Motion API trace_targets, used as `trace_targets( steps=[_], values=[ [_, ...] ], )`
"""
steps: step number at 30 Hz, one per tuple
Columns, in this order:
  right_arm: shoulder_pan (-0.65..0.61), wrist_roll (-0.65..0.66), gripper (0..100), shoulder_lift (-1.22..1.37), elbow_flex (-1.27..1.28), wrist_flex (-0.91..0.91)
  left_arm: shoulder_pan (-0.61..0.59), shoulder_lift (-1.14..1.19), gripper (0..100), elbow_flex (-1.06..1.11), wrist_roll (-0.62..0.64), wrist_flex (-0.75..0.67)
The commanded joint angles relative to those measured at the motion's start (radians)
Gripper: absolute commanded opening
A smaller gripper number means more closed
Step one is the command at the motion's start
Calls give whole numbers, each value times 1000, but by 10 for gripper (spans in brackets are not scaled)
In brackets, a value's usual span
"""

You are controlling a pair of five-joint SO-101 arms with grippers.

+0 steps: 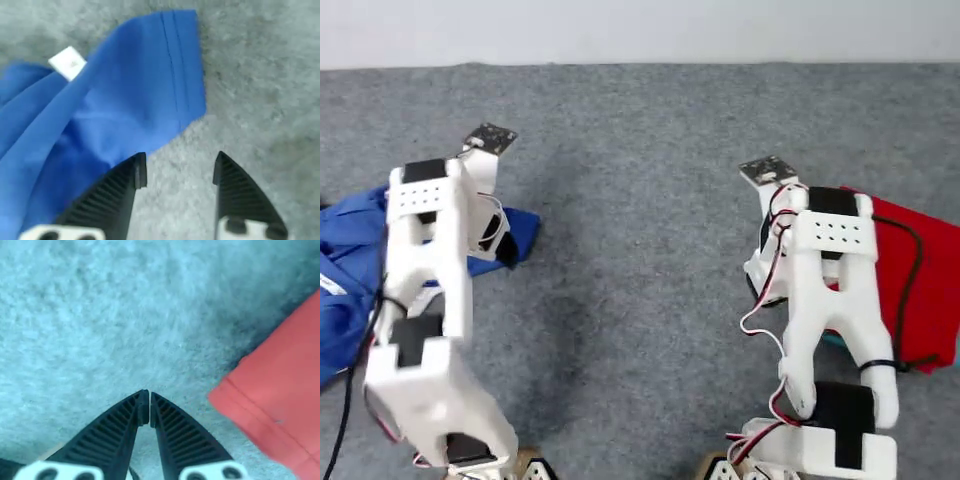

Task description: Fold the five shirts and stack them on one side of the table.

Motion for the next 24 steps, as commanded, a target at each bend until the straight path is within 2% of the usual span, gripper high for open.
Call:
trace_targets(
  steps=[1, 6, 12, 18, 24],
  values=[
    [2, -8, 9, -56, -51, 41, 6, 117, 225, -131, 11, 6],
    [-1, -6, 9, -56, -54, 81, 11, 264, 202, -229, 51, 12],
    [-2, -6, 9, -56, -55, 119, 48, 305, 9, -300, 32, 41],
    [2, -6, 9, -59, -55, 188, 98, 195, 13, -438, 49, 169],
    [2, -6, 9, -162, -55, 206, 129, -2, 13, -628, 226, 184]
  ],
)
